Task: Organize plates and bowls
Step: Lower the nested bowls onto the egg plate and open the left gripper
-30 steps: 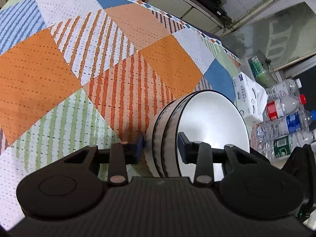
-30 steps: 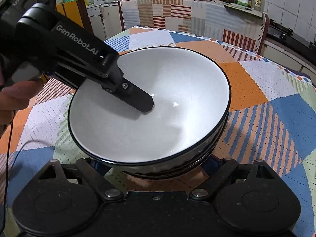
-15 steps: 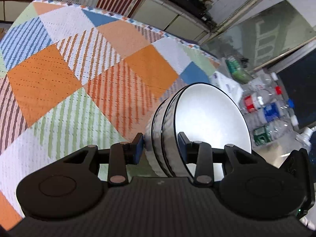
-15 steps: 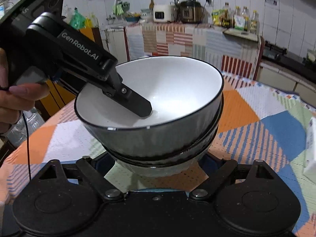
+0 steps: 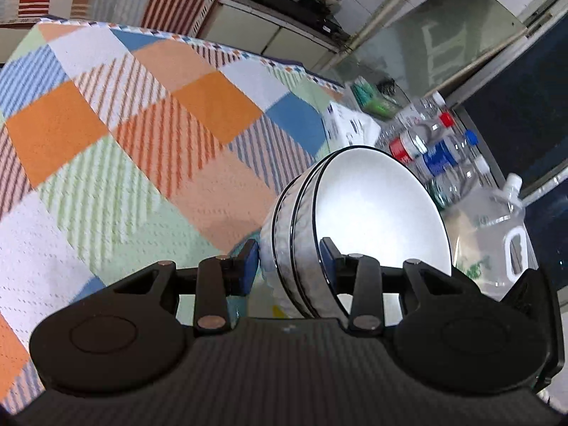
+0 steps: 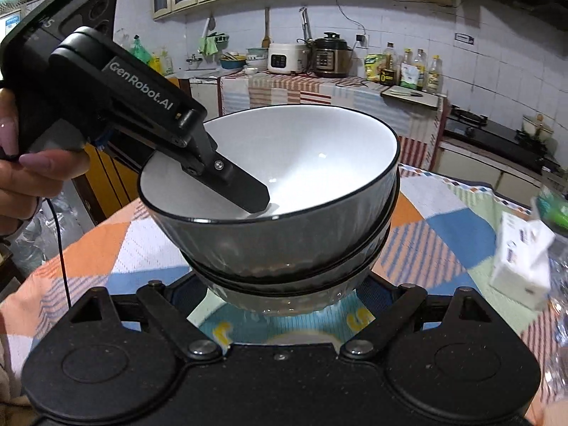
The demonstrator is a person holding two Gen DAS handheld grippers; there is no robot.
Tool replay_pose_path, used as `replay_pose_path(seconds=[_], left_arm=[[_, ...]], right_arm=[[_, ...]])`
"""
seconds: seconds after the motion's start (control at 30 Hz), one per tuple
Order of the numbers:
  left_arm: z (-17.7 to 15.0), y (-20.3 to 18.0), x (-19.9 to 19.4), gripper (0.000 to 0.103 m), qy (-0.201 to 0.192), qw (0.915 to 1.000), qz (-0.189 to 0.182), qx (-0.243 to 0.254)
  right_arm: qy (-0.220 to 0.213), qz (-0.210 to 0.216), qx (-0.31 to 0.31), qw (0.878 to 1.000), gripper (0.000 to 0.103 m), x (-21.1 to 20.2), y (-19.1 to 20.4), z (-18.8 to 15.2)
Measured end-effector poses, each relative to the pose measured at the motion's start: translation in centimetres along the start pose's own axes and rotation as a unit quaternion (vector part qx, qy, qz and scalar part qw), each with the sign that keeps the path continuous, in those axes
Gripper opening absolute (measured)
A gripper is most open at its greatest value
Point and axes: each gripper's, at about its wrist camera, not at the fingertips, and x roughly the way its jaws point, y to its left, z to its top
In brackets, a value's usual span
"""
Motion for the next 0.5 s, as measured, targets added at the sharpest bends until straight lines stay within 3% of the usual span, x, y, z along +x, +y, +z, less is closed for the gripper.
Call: replay_pose_path(seconds=[0.5], left_arm=[[-3.8,-0.5,4.3,0.035,0.06,0.998,0.014,0.013]], right_arm=[[0.049,-0.025,0.023,0.998,0.093,0.2,0.4,-4.8]])
